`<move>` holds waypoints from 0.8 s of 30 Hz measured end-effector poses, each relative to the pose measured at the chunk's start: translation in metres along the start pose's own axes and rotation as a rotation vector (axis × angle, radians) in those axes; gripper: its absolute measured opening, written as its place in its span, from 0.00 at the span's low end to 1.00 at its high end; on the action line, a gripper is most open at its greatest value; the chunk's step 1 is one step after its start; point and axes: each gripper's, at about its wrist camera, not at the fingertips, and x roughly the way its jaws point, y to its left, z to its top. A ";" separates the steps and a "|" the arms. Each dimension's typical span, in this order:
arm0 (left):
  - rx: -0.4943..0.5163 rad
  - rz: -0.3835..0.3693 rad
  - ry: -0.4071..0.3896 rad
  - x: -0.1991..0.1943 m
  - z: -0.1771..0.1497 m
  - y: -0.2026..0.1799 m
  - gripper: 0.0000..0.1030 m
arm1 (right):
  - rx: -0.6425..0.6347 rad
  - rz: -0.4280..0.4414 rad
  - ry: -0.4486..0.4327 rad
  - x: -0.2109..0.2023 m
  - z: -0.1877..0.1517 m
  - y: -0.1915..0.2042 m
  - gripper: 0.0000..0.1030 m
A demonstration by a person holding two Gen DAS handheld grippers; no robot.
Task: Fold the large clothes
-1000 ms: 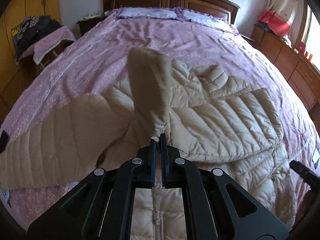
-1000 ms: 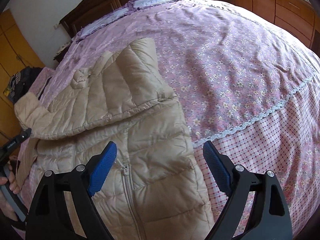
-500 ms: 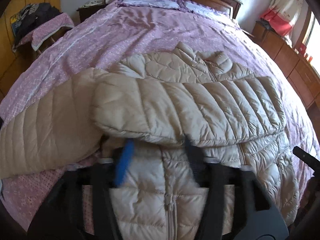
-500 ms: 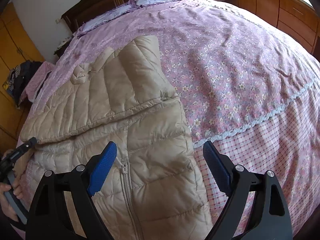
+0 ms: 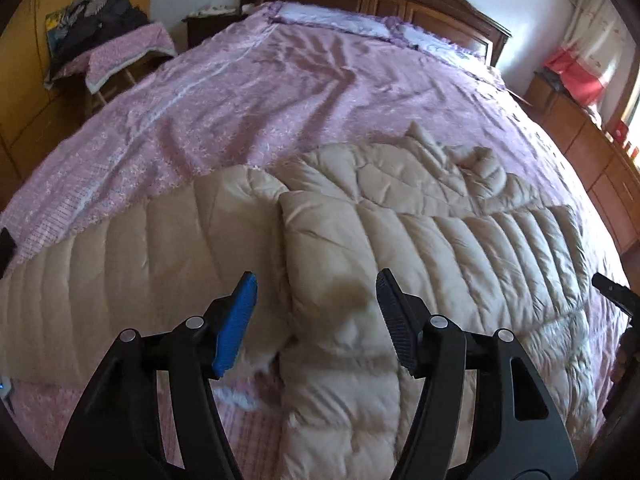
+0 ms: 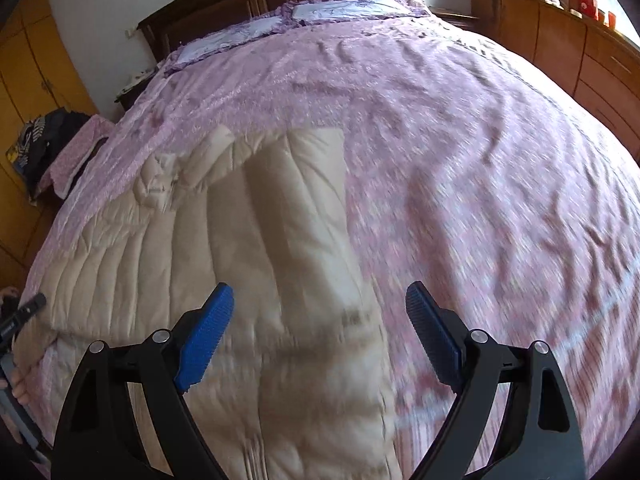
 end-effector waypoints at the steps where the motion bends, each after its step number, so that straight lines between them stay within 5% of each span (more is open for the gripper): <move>1: -0.008 -0.003 0.005 0.003 0.001 0.002 0.51 | -0.003 -0.002 0.002 0.005 0.003 0.002 0.83; 5: -0.031 -0.062 0.030 0.016 0.002 0.003 0.14 | -0.006 0.008 0.031 0.031 0.013 0.005 0.83; 6: -0.025 -0.075 0.027 0.016 0.002 0.000 0.12 | -0.010 0.015 0.033 0.034 0.013 0.005 0.70; 7: -0.011 -0.076 0.019 0.017 0.004 -0.004 0.10 | -0.021 0.018 0.037 0.037 0.014 0.006 0.43; 10: 0.024 -0.074 -0.004 0.018 0.009 -0.014 0.09 | 0.005 0.038 0.003 0.030 0.015 0.002 0.18; 14: 0.037 -0.090 -0.013 0.029 0.021 -0.024 0.09 | 0.047 0.032 -0.060 0.019 0.020 -0.010 0.15; 24: 0.066 -0.027 0.034 0.076 0.025 -0.041 0.11 | 0.084 -0.028 -0.001 0.052 0.014 -0.025 0.15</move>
